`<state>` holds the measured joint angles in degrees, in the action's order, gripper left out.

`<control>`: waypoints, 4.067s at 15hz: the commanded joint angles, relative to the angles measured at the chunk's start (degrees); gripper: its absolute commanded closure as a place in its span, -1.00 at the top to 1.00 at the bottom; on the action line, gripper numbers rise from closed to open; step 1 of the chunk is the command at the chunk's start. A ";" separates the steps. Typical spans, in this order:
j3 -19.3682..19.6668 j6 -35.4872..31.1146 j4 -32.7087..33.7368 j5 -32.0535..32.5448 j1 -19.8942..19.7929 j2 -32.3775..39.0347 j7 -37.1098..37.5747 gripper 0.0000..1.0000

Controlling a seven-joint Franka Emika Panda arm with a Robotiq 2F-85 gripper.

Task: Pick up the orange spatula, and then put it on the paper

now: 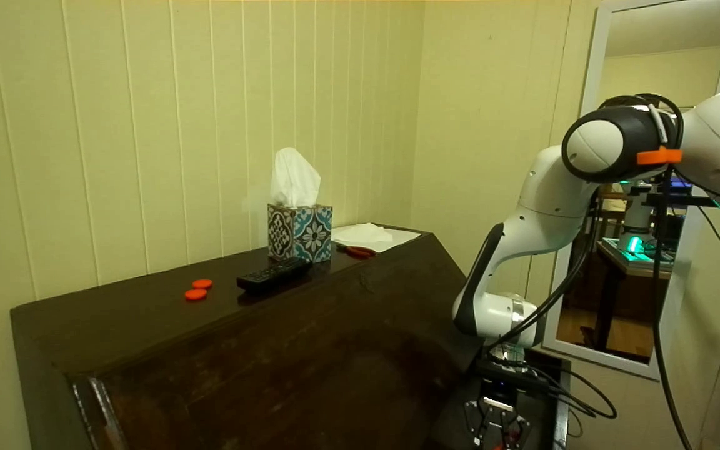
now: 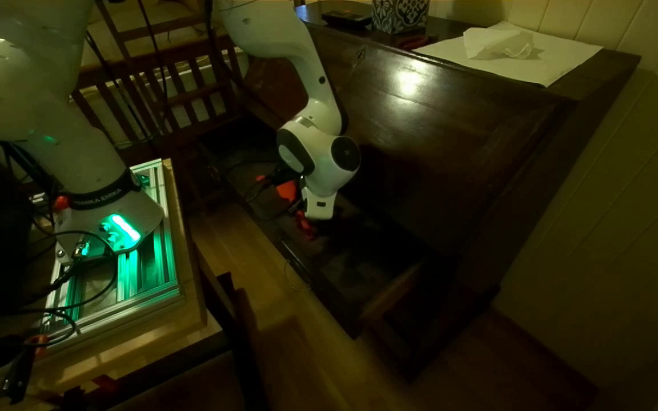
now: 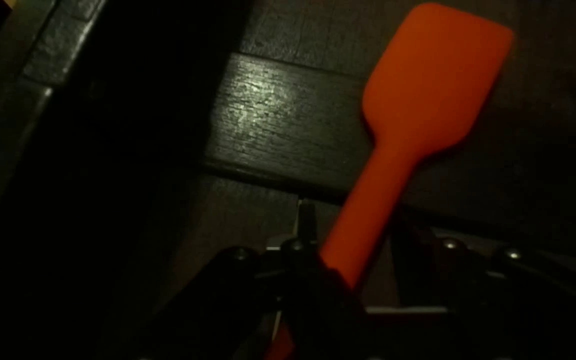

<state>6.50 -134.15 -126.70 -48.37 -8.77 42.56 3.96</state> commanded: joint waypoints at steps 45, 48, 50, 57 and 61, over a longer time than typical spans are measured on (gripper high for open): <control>2.34 32.57 18.97 21.23 0.19 -39.53 23.63 -0.89; 2.22 31.57 27.82 18.07 0.19 -32.85 24.53 -0.89; 1.99 30.89 34.58 15.47 -0.07 -27.83 26.51 -0.89; 1.17 28.10 55.96 4.43 -2.50 -12.43 41.28 -0.89; 0.89 25.51 65.70 2.50 -4.00 -5.04 52.91 -0.89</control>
<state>8.43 -108.21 -70.58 -43.85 -10.88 30.88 48.35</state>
